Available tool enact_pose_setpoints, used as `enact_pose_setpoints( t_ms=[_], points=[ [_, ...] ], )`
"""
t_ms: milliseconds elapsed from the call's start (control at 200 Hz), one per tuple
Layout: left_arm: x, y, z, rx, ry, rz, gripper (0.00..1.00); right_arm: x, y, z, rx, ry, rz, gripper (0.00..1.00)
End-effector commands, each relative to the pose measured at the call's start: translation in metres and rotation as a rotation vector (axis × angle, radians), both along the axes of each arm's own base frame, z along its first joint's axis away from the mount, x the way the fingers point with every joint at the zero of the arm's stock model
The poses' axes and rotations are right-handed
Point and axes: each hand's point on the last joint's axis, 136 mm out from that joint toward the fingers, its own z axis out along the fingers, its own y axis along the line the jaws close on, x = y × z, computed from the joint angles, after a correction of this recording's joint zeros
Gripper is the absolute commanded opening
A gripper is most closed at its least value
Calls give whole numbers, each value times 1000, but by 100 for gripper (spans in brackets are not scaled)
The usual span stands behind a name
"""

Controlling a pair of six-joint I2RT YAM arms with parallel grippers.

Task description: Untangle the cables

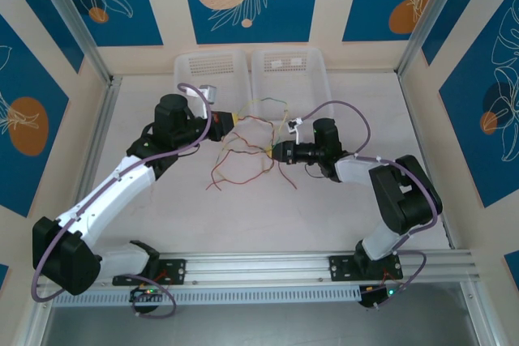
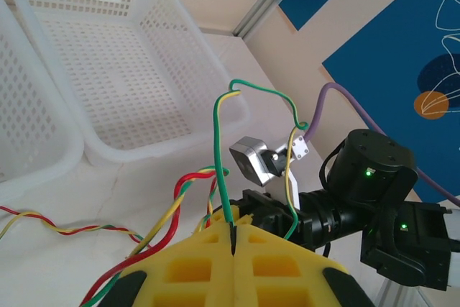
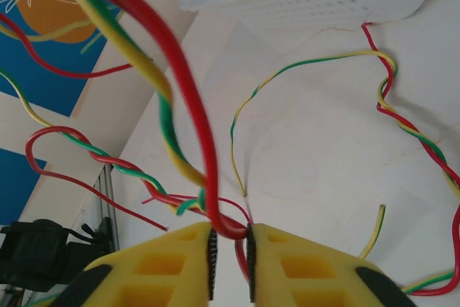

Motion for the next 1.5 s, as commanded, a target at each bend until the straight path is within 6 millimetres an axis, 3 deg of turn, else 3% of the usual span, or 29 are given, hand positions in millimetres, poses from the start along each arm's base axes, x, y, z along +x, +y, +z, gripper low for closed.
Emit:
enact_pose_setpoints(
  t_ms=[0,110,475,720,870,1125,1495],
  points=[
    [-3,3,14,-34,-33,-7,0,6,2,12,16,-57,-2,14],
    [-3,5,13,-27,-34,0,0,4,0,13,9,-63,-4,0],
    [-2,6,10,-24,-32,9,0,7,-20,22,-25,-90,-105,0],
    [-1,11,4,-3,-29,33,0,28,-73,7,-104,40,-354,0],
    [-1,17,-1,22,-29,57,0,29,-102,-1,-107,123,-473,0],
    [-2,38,-10,53,-30,114,0,19,-136,-8,-117,213,-595,0],
    [0,70,-47,58,57,219,0,10,-172,-1,-155,253,-704,0]
  ],
)
